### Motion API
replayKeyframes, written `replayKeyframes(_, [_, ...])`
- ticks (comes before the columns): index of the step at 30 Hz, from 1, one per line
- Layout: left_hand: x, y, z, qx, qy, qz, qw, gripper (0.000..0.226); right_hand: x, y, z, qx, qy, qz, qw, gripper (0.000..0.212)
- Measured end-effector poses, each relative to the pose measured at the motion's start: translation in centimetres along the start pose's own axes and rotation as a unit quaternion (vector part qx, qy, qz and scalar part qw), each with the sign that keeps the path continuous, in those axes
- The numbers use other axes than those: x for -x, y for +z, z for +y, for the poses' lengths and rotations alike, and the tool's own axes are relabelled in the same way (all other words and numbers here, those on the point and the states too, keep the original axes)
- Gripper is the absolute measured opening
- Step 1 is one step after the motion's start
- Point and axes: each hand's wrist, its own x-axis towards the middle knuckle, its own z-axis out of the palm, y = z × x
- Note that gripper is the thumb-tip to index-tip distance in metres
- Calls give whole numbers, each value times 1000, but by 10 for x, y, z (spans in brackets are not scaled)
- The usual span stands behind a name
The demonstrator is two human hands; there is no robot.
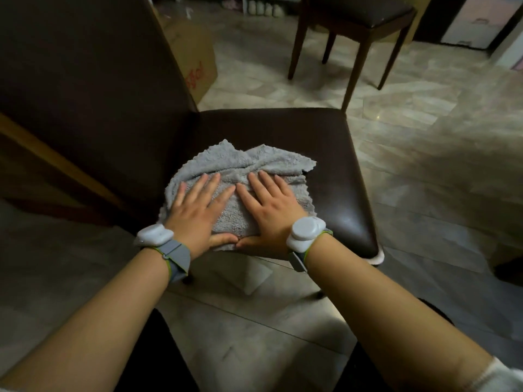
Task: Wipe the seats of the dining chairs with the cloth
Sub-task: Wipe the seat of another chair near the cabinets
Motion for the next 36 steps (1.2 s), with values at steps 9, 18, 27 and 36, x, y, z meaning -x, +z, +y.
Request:
replayKeyframes(9, [6,-6,-20,302,-115,26,946,99,-50,-18,5,-46,-79,-54,994,100])
replayKeyframes(18, [-60,-6,6,173,-295,4,940,72,-134,-22,37,-88,-28,-64,994,49])
replayKeyframes(27, [-166,-25,-40,239,-293,-59,924,71,-197,-13,73,-67,54,-74,994,53])
replayKeyframes(36, [-208,-18,-57,226,-290,-57,928,68,-244,-9,100,-51,78,-67,993,55])
